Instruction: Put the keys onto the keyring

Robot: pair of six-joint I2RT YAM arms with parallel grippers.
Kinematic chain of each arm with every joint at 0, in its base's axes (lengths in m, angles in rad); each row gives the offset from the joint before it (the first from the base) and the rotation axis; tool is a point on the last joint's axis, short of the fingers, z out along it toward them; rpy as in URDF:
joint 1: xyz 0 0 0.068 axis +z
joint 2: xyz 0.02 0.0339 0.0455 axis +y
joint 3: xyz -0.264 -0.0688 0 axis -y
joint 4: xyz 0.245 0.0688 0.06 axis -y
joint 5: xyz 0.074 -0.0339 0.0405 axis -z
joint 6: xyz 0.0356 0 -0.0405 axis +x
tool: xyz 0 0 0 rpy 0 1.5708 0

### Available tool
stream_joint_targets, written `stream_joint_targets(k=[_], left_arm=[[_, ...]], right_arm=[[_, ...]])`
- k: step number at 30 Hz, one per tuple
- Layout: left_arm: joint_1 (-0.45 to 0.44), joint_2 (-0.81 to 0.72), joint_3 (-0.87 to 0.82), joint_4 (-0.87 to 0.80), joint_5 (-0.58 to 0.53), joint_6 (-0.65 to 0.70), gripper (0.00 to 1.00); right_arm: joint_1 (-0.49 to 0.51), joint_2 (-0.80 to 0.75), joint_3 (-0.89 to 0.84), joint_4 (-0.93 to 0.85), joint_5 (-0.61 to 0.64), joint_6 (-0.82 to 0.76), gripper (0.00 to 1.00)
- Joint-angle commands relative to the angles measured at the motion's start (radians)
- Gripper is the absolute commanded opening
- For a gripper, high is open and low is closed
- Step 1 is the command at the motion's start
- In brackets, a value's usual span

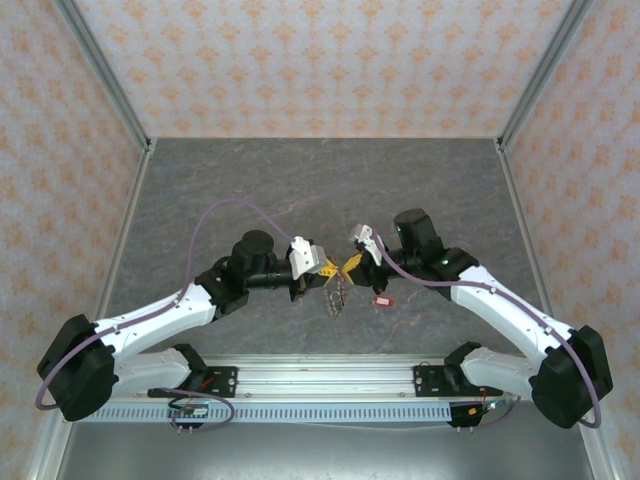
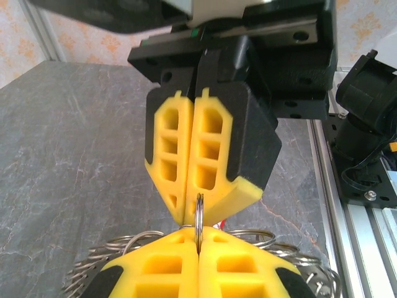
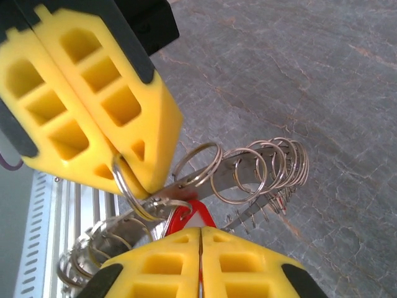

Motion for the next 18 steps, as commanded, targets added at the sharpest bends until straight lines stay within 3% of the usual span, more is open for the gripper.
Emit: stream_joint_targets(k=[1, 8, 15, 18], left_arm=[[-0.001, -0.014, 0.0, 0.082, 0.015, -0.016, 0.0], [-0.001, 0.002, 0.02, 0.035, 0.018, 0.001, 0.0], [-0.001, 0.004, 0.03, 0.003, 0.006, 0.019, 0.0], [0.0, 0.004, 0.031, 0.002, 0.009, 0.019, 0.0]], right_arm=[[-0.007, 0.007, -0.017, 0.064, -0.034, 0.024, 0.07], [-0.008, -0.024, -0.022, 0.086, -0.006, 0.029, 0.09], [-0.008, -0.118, -0.067, 0.066, 0.119, -0.07, 0.17], [-0.008, -0.138, -0.077, 0.052, 0.085, -0.109, 0.21]])
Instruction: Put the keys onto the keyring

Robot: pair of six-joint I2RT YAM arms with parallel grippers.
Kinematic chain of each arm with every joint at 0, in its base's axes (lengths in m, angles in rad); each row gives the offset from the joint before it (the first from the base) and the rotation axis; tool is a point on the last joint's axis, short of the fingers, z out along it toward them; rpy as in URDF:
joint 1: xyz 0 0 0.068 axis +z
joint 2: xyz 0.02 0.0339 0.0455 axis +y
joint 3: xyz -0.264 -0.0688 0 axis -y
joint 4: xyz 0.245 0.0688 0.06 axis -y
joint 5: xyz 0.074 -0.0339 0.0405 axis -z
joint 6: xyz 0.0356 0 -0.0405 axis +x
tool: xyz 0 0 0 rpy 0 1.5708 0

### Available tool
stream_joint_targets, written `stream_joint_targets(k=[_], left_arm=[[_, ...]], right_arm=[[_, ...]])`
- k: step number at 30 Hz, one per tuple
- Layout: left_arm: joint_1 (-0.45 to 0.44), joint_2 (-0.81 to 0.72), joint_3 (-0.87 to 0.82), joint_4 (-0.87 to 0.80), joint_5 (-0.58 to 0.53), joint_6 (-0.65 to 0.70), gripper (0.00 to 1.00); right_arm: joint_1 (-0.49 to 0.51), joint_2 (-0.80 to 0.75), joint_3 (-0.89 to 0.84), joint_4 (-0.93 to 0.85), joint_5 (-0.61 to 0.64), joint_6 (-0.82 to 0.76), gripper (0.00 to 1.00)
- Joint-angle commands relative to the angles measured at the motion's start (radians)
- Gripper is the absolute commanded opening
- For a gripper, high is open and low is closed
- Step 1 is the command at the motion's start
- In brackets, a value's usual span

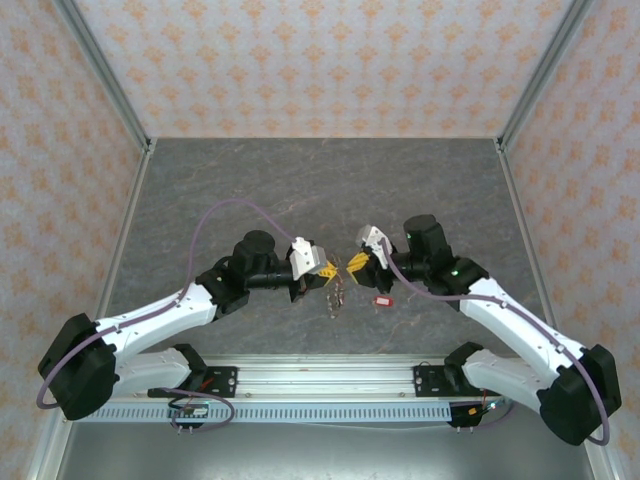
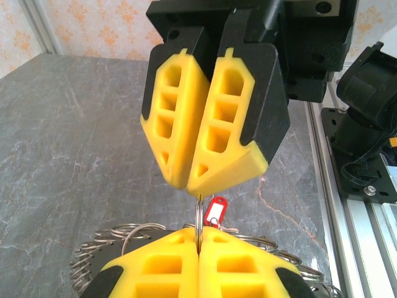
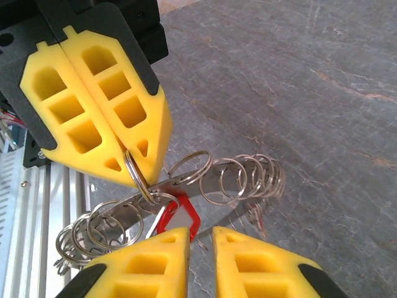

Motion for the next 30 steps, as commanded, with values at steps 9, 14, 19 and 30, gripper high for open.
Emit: stream_joint_targets(k=[9, 14, 19, 30], left_arm=[[-0.001, 0.011, 0.046, 0.015, 0.026, 0.013, 0.0], [-0.002, 0.017, 0.05, 0.02, 0.032, 0.009, 0.0], [0.0, 0.019, 0.048, 0.028, 0.031, 0.004, 0.0], [-0.002, 0.019, 0.057, -0.054, -0.013, 0.044, 0.0]], right_arm=[[0.013, 0.047, -0.039, 0.113, -0.115, -0.024, 0.25], [0.027, 0.089, -0.047, 0.194, -0.133, 0.007, 0.25], [0.054, 0.154, -0.048, 0.218, -0.152, 0.023, 0.24], [0.056, 0.08, -0.058, 0.132, 0.028, -0.022, 0.11]])
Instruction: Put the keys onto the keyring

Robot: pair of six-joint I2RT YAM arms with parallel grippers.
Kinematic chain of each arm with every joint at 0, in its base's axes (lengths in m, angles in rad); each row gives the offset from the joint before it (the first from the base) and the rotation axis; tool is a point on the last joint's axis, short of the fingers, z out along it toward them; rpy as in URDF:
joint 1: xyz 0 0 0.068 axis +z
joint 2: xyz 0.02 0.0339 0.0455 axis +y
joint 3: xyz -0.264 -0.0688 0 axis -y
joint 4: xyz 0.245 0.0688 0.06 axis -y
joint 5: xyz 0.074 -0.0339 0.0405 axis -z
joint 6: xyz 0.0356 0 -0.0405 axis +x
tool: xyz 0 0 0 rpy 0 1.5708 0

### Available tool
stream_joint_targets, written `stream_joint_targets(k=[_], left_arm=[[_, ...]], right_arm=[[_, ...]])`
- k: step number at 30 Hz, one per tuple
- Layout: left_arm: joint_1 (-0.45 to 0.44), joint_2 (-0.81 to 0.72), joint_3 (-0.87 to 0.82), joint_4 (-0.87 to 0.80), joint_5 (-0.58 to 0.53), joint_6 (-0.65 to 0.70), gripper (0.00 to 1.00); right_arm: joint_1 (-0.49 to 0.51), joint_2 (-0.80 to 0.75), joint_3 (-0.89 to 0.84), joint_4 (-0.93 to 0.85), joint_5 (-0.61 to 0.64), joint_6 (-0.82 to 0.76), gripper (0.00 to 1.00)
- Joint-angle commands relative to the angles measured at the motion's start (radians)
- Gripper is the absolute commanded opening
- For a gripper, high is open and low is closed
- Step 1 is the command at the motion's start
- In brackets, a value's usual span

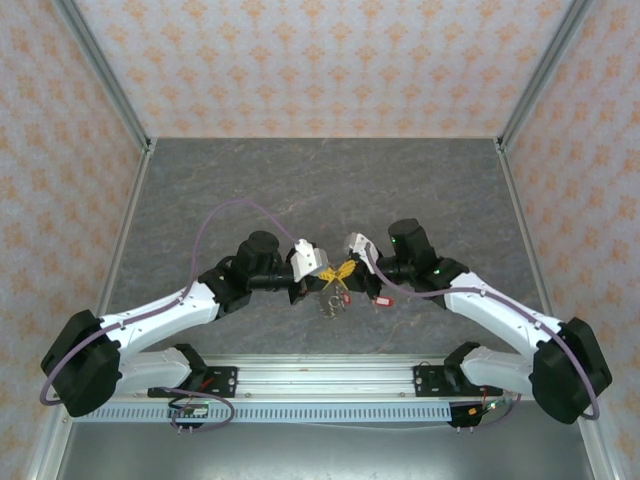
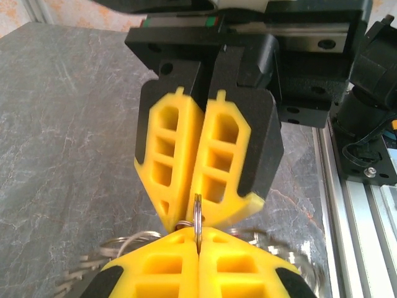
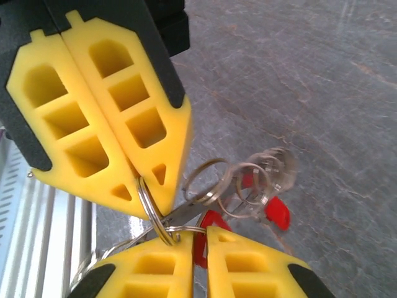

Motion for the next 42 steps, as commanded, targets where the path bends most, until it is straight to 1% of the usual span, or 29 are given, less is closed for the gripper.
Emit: stream_joint_targets(k=[1, 5, 8, 9, 11, 15, 17, 23, 26, 31, 35, 38, 40, 42], left_arm=[[-0.002, -0.005, 0.056, -0.013, -0.013, 0.043, 0.0], [-0.003, -0.004, 0.06, -0.057, -0.049, 0.063, 0.0], [-0.004, 0.005, 0.062, -0.06, -0.051, 0.064, 0.0], [-0.004, 0.009, 0.064, -0.063, -0.05, 0.066, 0.0], [-0.005, 0.016, 0.073, -0.07, -0.047, 0.068, 0.0], [-0.005, 0.024, 0.089, -0.092, -0.057, 0.079, 0.0], [-0.005, 0.026, 0.103, -0.13, -0.078, 0.098, 0.0], [0.0, 0.006, 0.154, -0.313, -0.151, 0.191, 0.0], [0.016, -0.002, 0.209, -0.46, -0.167, 0.26, 0.0], [0.051, -0.021, 0.291, -0.674, -0.16, 0.361, 0.0], [0.064, -0.013, 0.339, -0.781, -0.155, 0.412, 0.0], [0.059, 0.036, 0.366, -0.808, -0.142, 0.414, 0.0], [0.041, 0.083, 0.372, -0.79, -0.128, 0.404, 0.0], [0.016, 0.121, 0.363, -0.748, -0.134, 0.39, 0.0]], right_arm=[[0.005, -0.045, -0.004, -0.04, 0.076, -0.037, 0.11], [0.005, -0.083, -0.007, -0.087, 0.121, -0.057, 0.11], [0.005, -0.097, -0.007, -0.097, 0.135, -0.058, 0.11], [0.005, -0.098, -0.007, -0.096, 0.134, -0.058, 0.12], [0.005, -0.102, -0.006, -0.093, 0.137, -0.058, 0.18], [0.005, -0.109, 0.0, -0.088, 0.134, -0.051, 0.22], [0.005, -0.117, 0.0, -0.079, 0.147, -0.043, 0.24], [0.005, -0.157, -0.001, -0.053, 0.213, -0.029, 0.27], [0.005, -0.175, -0.002, -0.048, 0.233, -0.03, 0.27], [0.005, -0.205, -0.019, -0.031, 0.256, -0.022, 0.27], [0.005, -0.221, -0.039, -0.015, 0.269, -0.007, 0.27], [0.006, -0.221, -0.059, 0.02, 0.297, 0.043, 0.27], [-0.004, -0.21, -0.063, 0.053, 0.364, 0.156, 0.27], [-0.021, -0.194, -0.051, 0.045, 0.397, 0.205, 0.27]])
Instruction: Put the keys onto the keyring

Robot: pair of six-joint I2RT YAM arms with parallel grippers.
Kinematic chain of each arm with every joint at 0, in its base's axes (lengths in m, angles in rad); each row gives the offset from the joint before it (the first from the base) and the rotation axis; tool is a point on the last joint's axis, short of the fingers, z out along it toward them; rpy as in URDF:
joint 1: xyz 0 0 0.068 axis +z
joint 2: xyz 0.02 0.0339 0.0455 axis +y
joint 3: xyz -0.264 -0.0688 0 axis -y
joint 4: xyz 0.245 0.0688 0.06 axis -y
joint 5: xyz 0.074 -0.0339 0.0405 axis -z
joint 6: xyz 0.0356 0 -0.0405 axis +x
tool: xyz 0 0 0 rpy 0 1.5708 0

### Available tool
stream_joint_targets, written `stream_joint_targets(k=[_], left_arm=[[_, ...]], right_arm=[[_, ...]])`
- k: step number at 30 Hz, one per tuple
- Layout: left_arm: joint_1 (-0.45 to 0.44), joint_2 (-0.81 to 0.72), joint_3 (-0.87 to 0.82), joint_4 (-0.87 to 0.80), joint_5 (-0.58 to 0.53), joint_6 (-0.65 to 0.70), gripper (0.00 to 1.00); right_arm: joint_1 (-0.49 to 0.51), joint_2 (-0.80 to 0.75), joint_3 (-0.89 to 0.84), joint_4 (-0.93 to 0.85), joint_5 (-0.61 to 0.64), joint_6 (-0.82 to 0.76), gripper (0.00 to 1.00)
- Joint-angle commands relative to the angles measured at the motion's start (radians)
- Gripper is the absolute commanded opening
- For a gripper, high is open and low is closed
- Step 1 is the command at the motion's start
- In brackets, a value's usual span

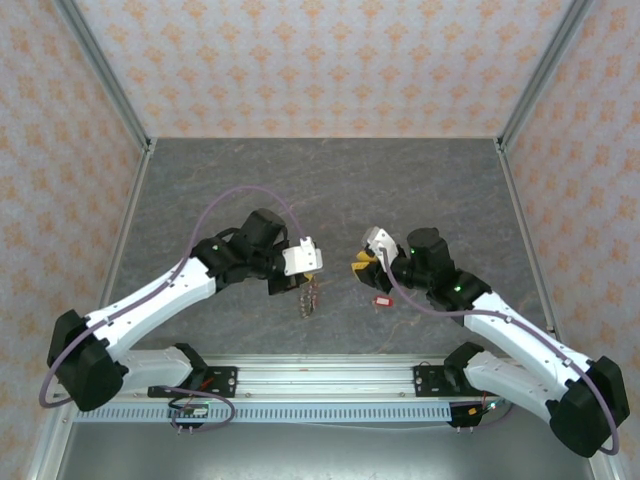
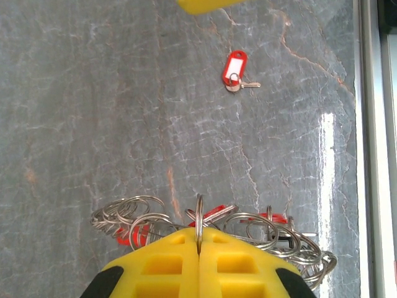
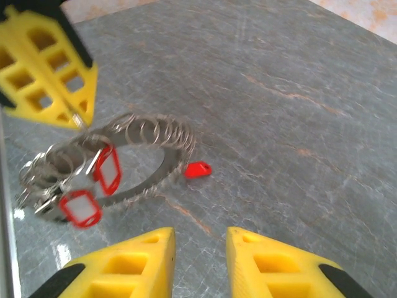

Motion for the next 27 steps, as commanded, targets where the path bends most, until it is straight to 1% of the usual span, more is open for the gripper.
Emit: stream_joint_targets(k=[1, 4, 7, 10, 15, 16, 18, 21, 24, 27], left_arm=[[-0.041, 0.061, 0.01, 0.029, 0.009, -0.003, 0.0], [-0.068, 0.115, 0.008, 0.097, 0.012, -0.031, 0.0], [-0.103, 0.167, 0.032, 0.128, -0.006, -0.049, 0.0], [-0.128, 0.215, 0.049, 0.157, -0.013, -0.069, 0.0], [-0.171, 0.295, 0.056, 0.198, -0.031, -0.098, 0.0], [-0.179, 0.308, 0.057, 0.203, -0.037, -0.106, 0.0], [-0.191, 0.336, 0.062, 0.211, -0.032, -0.115, 0.0], [-0.209, 0.369, 0.066, 0.234, -0.049, -0.14, 0.01], [-0.214, 0.379, 0.055, 0.275, -0.052, -0.176, 0.05], [-0.214, 0.361, 0.021, 0.338, -0.069, -0.221, 0.07]], right_arm=[[-0.025, 0.015, 0.012, 0.047, 0.096, 0.148, 0.26], [-0.053, 0.028, 0.02, 0.042, 0.138, 0.218, 0.26], [-0.071, 0.02, 0.006, 0.049, 0.211, 0.273, 0.26], [-0.085, 0.016, 0.007, 0.021, 0.255, 0.328, 0.26], [-0.089, 0.037, -0.001, 0.004, 0.216, 0.441, 0.26], [-0.089, 0.043, -0.004, 0.001, 0.224, 0.467, 0.26], [-0.089, 0.056, -0.014, -0.004, 0.285, 0.543, 0.26], [-0.088, 0.069, -0.033, -0.002, 0.3, 0.586, 0.26], [-0.089, 0.08, -0.045, -0.003, 0.309, 0.641, 0.26], [-0.088, 0.098, -0.063, 0.012, 0.285, 0.696, 0.27]])
